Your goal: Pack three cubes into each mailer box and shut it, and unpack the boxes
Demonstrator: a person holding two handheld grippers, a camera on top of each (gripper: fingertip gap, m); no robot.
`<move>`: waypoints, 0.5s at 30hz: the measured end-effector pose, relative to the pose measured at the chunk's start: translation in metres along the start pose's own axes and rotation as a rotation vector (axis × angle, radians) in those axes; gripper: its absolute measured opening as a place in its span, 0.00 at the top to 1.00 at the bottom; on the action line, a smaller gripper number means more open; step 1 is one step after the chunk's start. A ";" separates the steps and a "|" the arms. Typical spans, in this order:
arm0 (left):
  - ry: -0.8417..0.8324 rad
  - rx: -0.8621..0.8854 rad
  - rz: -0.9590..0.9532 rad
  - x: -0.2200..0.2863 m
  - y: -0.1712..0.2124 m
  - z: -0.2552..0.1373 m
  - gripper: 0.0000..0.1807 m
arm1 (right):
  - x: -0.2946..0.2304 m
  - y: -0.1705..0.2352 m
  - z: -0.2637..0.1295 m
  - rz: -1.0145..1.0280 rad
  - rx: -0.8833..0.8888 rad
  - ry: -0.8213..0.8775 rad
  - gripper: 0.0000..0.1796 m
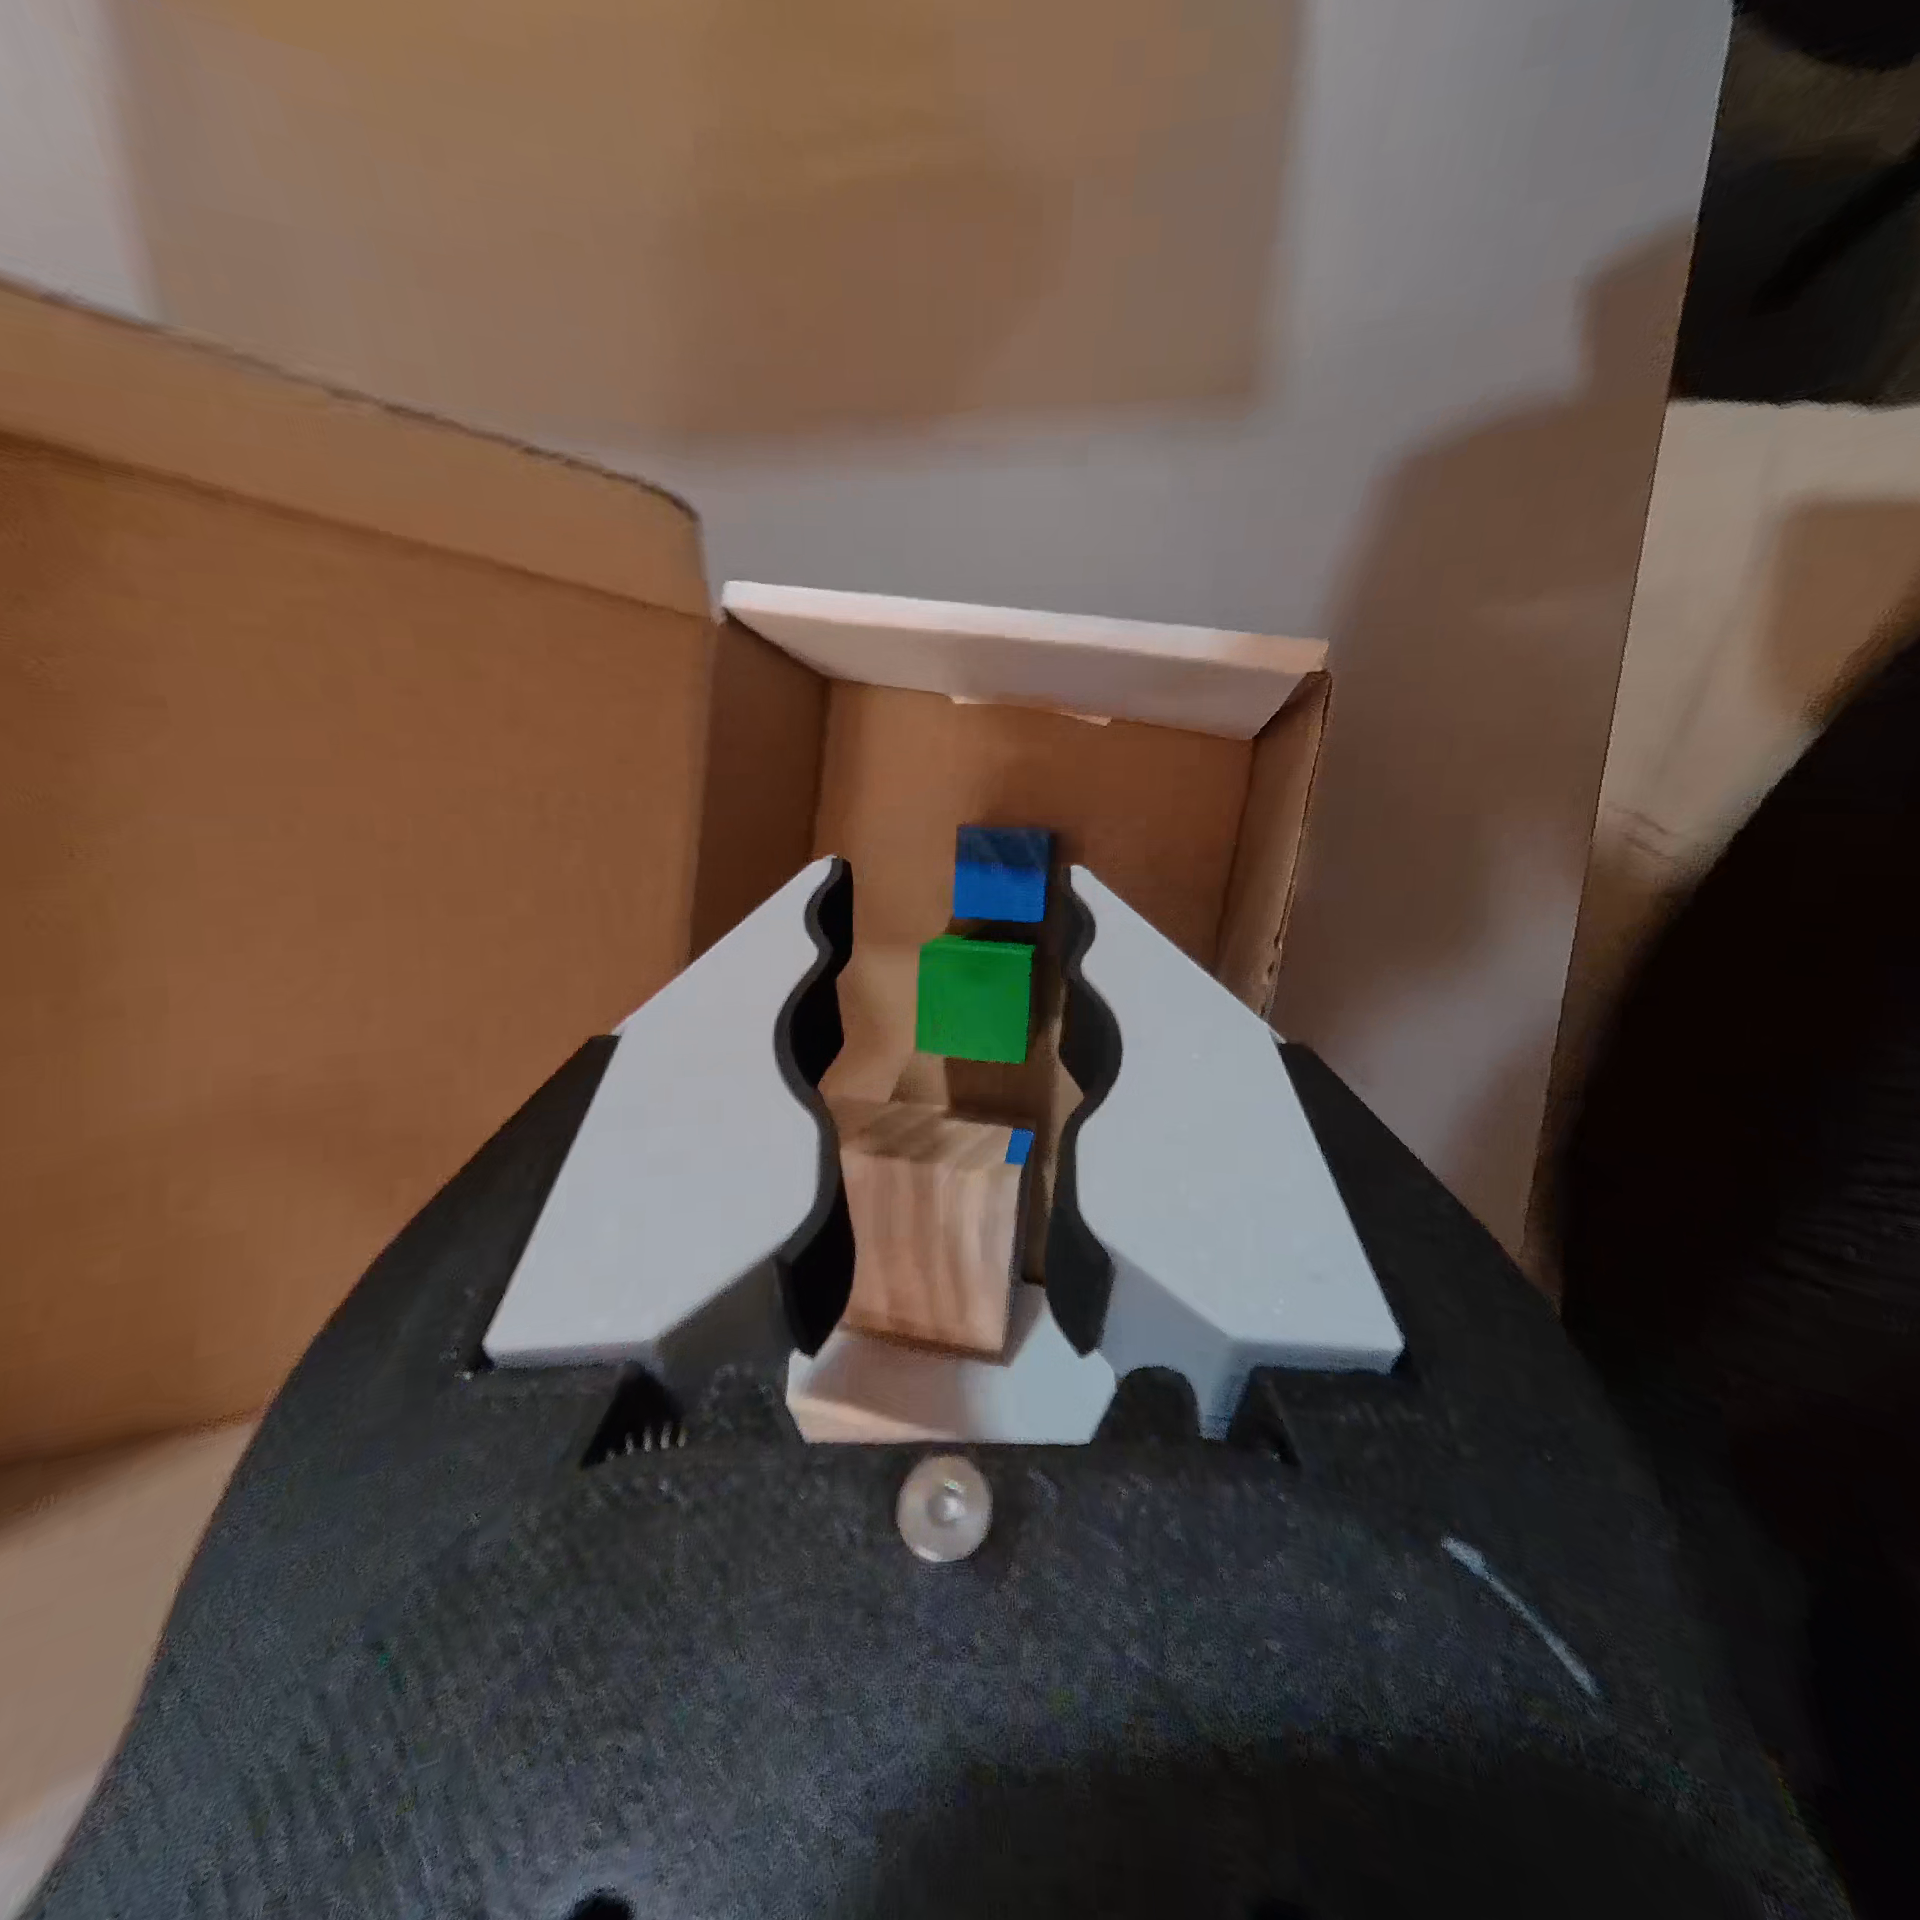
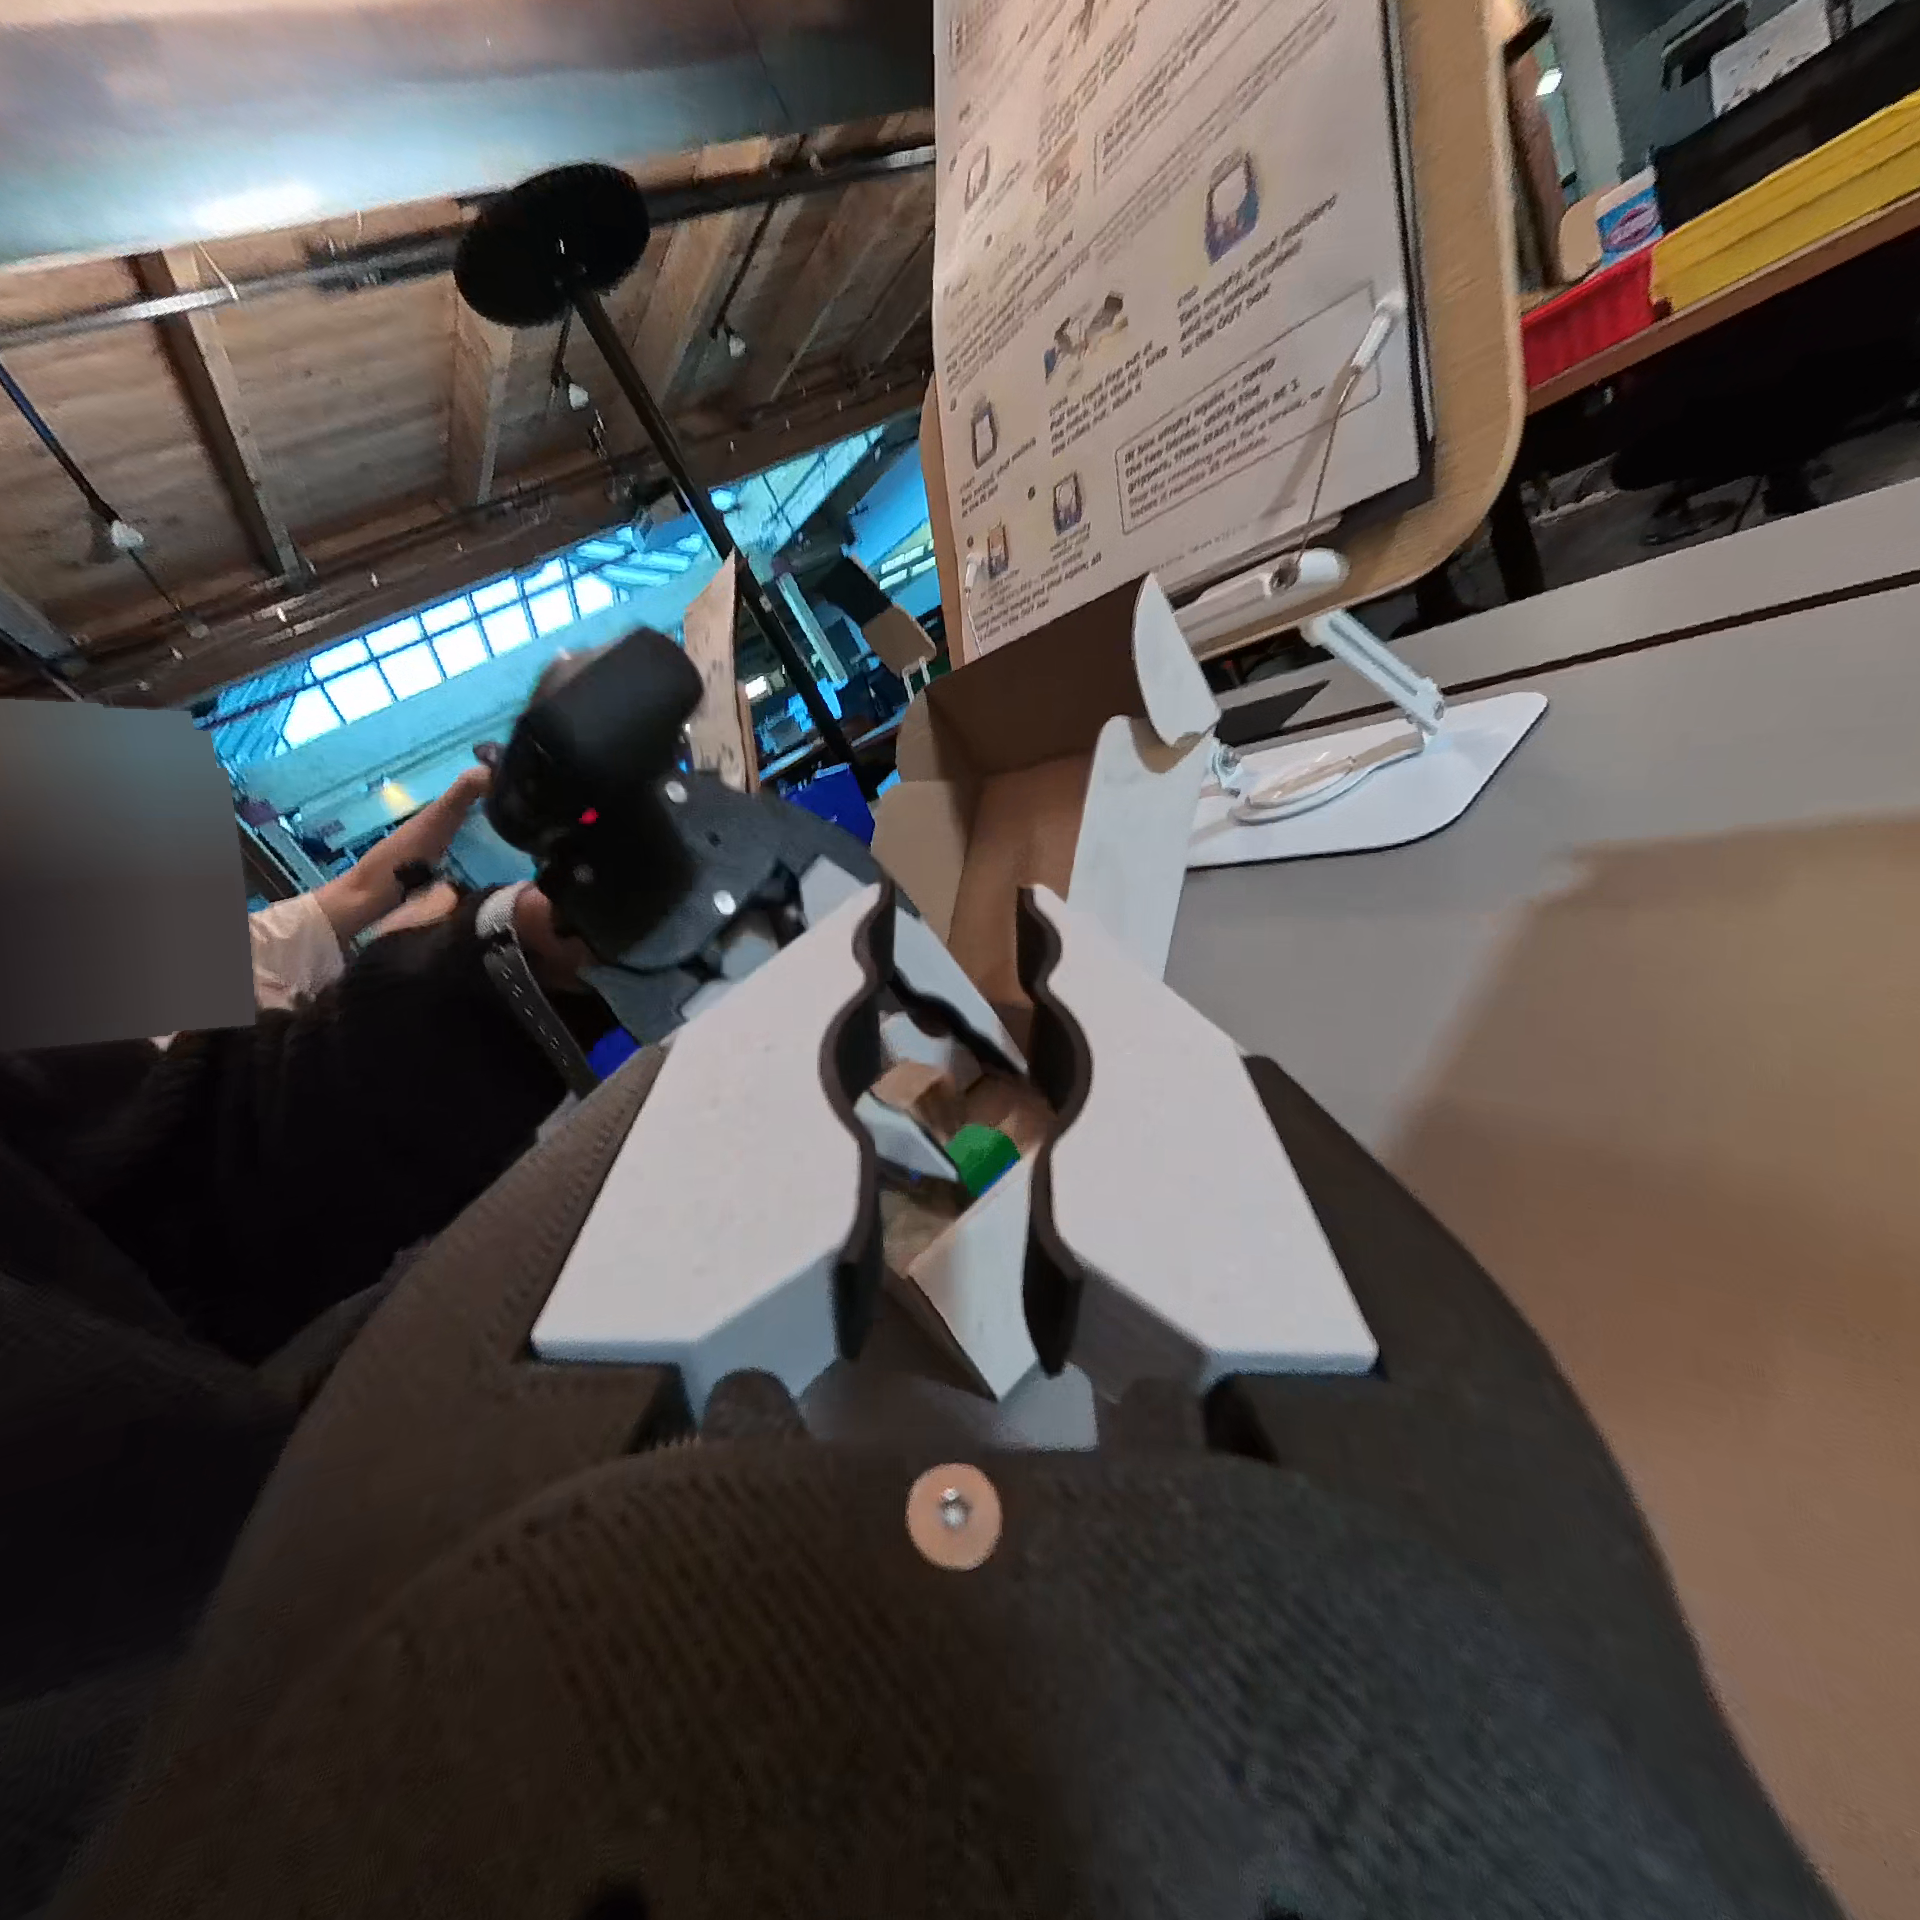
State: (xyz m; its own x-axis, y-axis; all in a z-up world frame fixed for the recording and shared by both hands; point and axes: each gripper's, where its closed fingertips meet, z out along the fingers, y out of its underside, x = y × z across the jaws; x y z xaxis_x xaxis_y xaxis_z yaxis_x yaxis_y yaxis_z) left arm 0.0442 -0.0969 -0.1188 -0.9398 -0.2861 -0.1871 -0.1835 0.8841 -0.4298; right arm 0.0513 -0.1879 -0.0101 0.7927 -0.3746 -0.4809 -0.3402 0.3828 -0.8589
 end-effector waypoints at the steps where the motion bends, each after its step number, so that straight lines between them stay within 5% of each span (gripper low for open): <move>1: -0.018 0.033 -0.024 -0.002 0.000 -0.006 0.80 | 0.000 0.006 0.002 -0.004 -0.028 -0.001 0.87; 7: -0.089 0.387 -0.281 -0.013 0.000 -0.064 0.83 | 0.002 0.025 0.011 -0.019 -0.111 0.021 0.88; 15: -0.355 0.641 -0.589 -0.061 0.052 -0.118 0.83 | 0.005 0.046 0.024 -0.075 -0.217 0.042 0.91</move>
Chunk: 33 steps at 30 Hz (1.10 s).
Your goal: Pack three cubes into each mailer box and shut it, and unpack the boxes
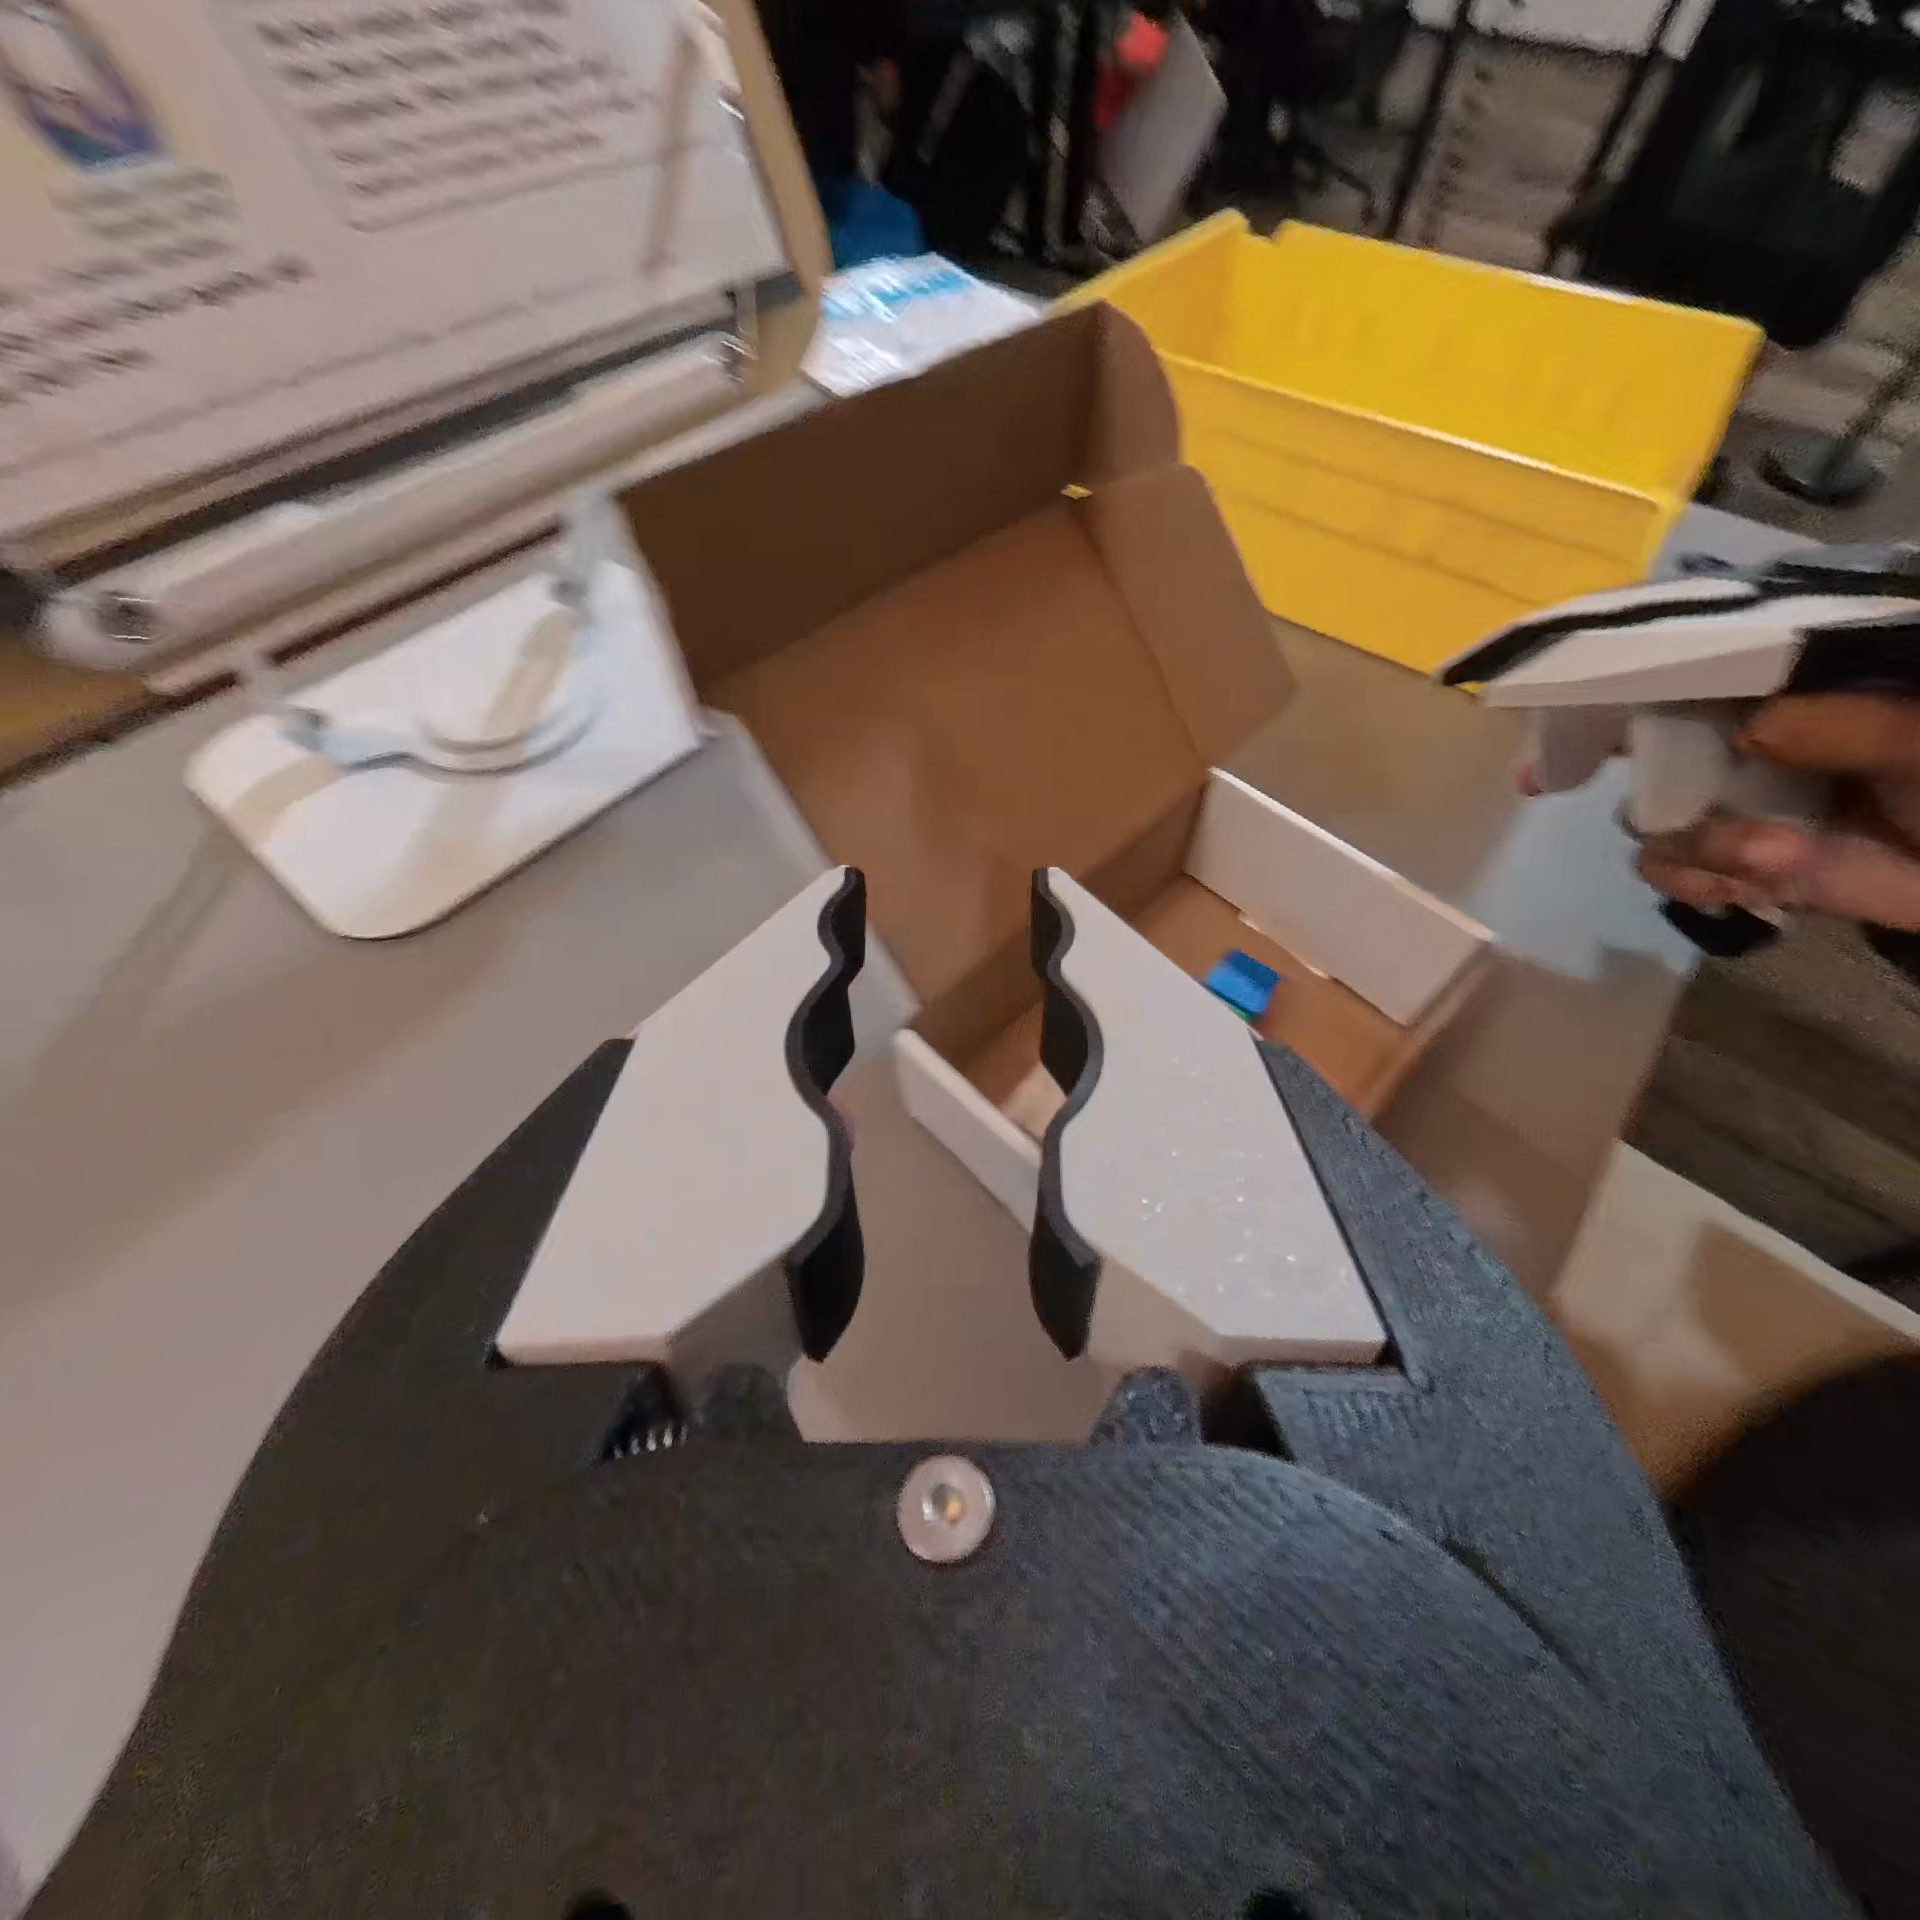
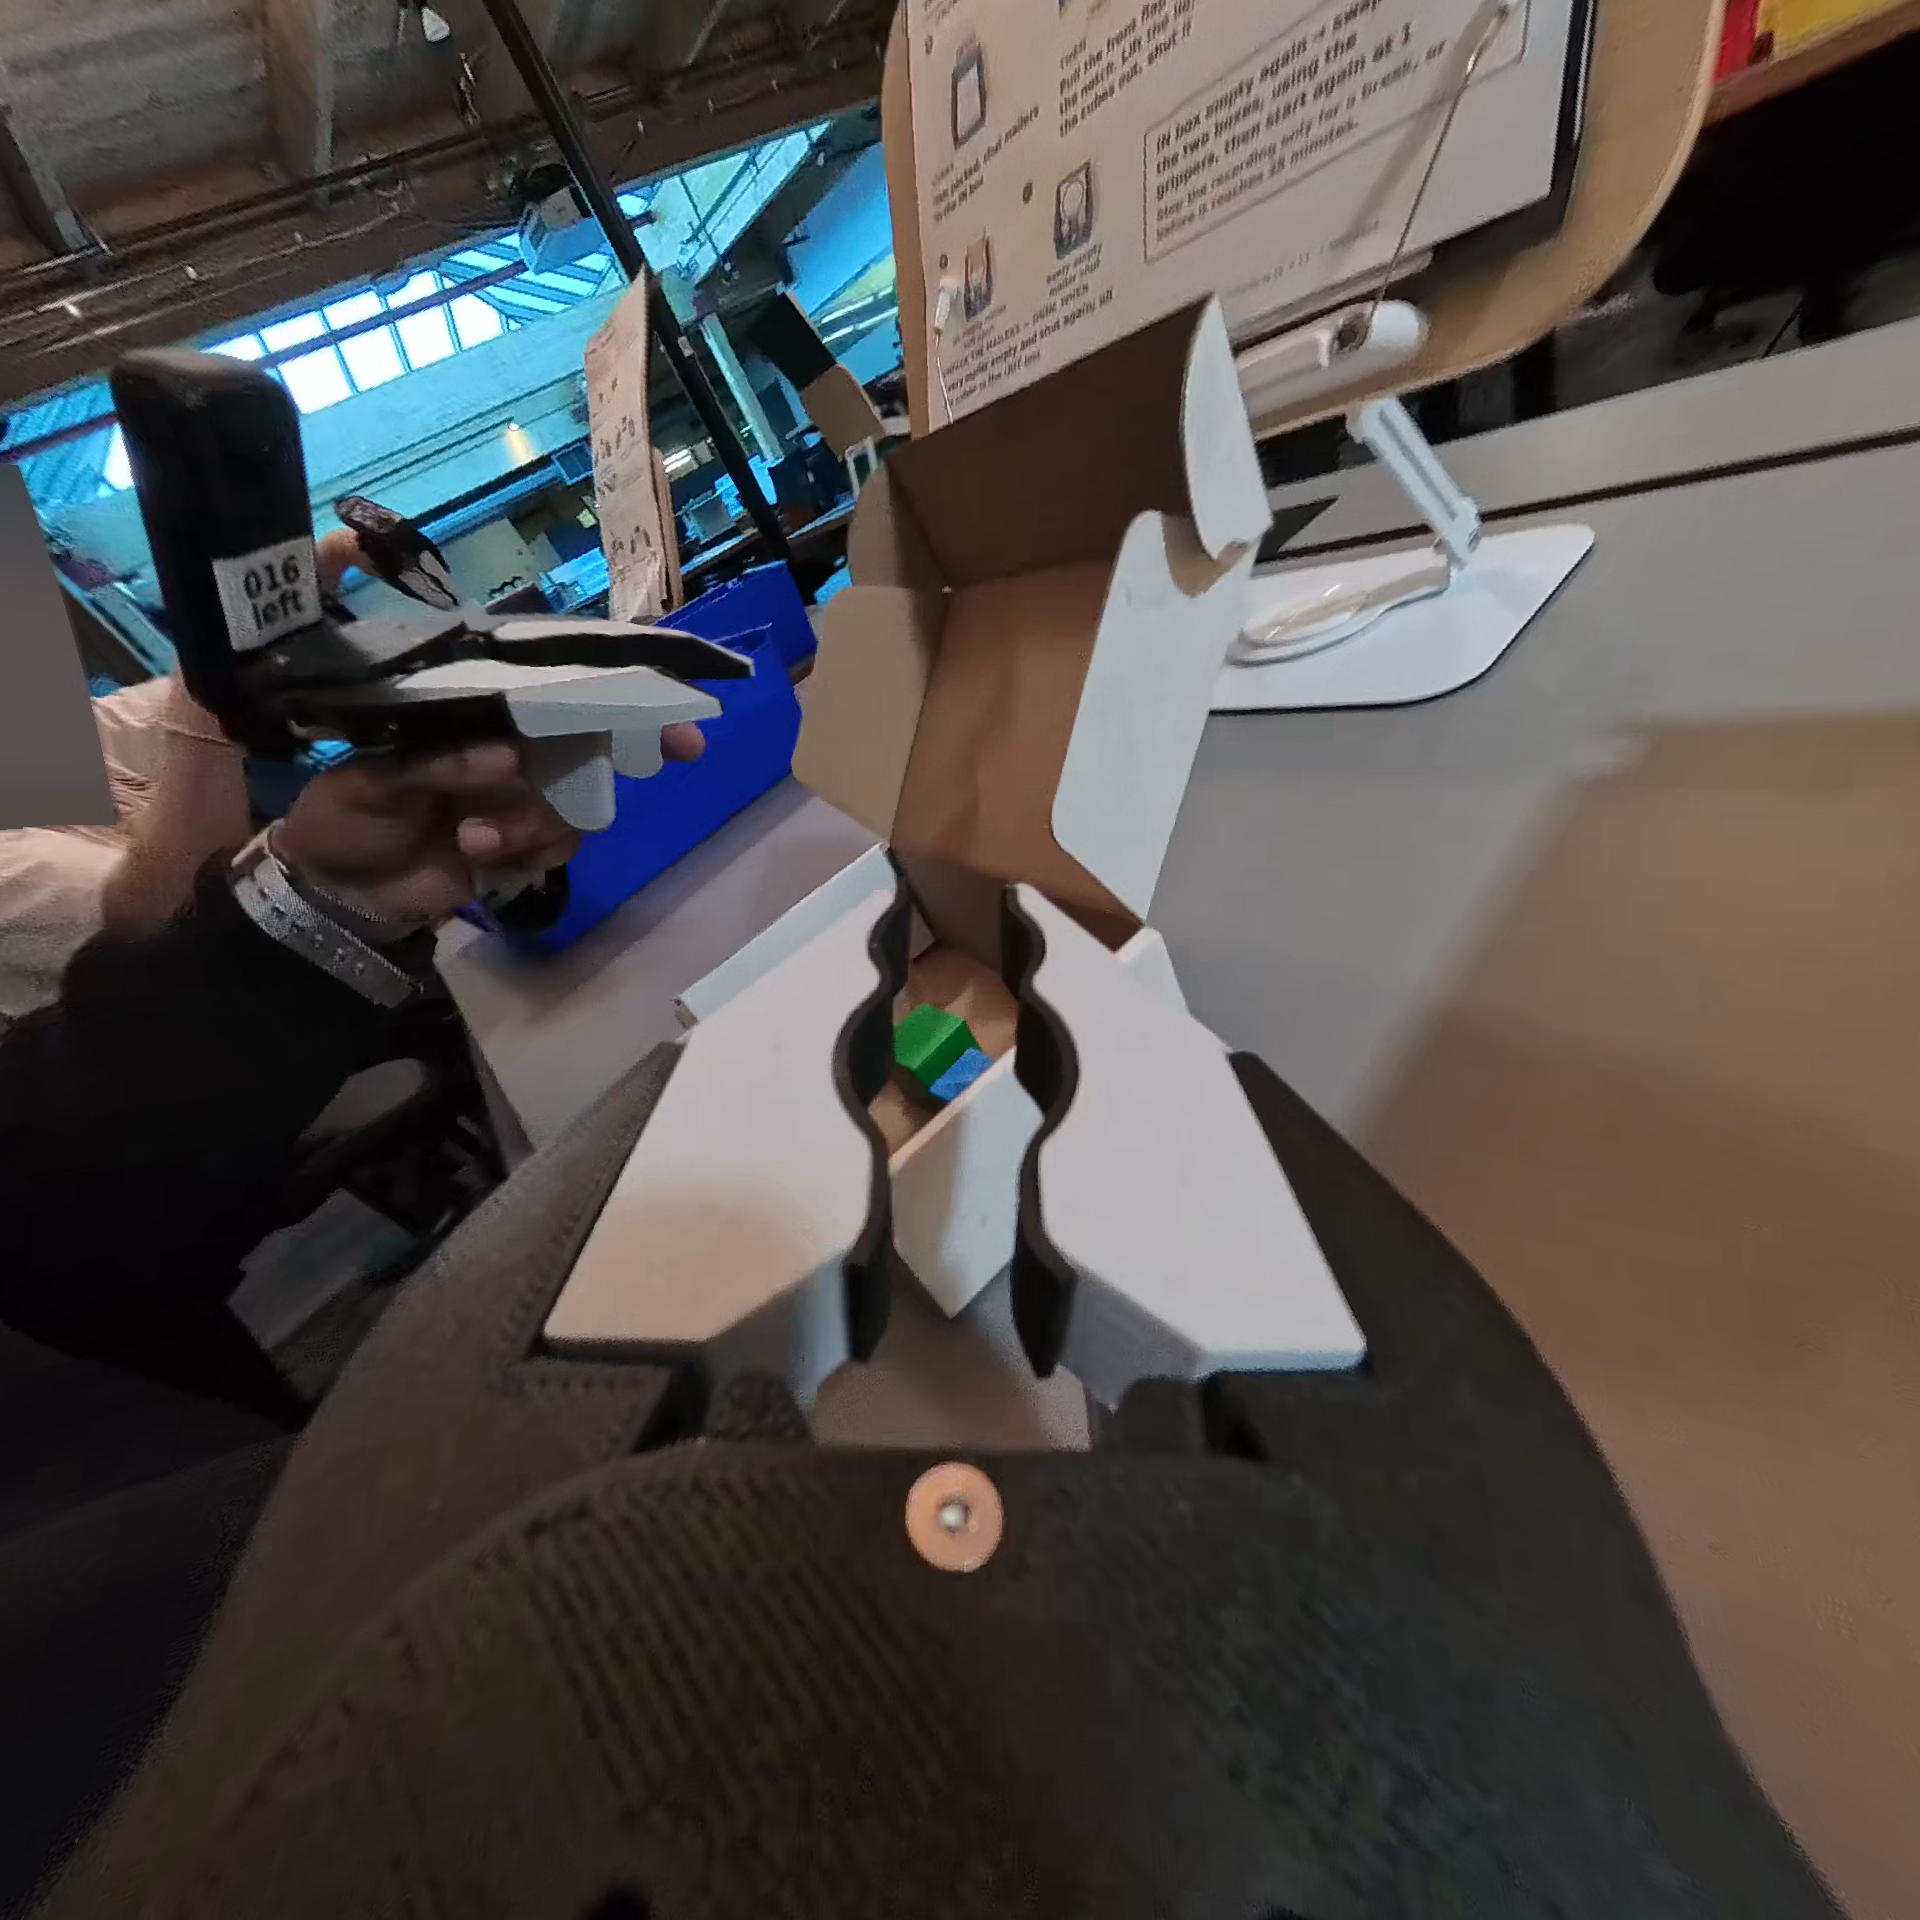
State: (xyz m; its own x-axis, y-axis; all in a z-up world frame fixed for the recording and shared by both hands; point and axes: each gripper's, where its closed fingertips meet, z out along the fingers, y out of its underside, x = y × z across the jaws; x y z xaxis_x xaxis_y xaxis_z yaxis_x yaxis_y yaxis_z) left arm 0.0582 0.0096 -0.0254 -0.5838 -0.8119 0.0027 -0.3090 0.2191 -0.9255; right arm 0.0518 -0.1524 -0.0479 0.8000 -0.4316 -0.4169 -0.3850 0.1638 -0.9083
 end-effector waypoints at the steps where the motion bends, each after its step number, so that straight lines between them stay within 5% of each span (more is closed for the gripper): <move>1: -0.056 0.054 0.017 -0.012 -0.001 -0.003 0.83 | 0.000 -0.003 0.000 -0.023 0.014 0.012 0.92; 5: -0.255 0.244 0.077 -0.049 0.010 -0.008 1.00 | 0.023 -0.031 0.006 -0.076 0.169 0.135 1.00; 11: -0.159 0.127 -0.174 -0.045 0.027 0.024 0.96 | 0.073 -0.041 0.030 -0.179 0.176 0.330 1.00; 19: -0.040 0.131 -0.136 -0.017 0.029 0.028 1.00 | 0.045 -0.020 0.059 -0.217 0.042 0.166 1.00; 33: 0.099 -0.084 -0.016 0.018 0.081 0.013 1.00 | 0.015 0.033 0.026 -0.274 -0.214 0.109 1.00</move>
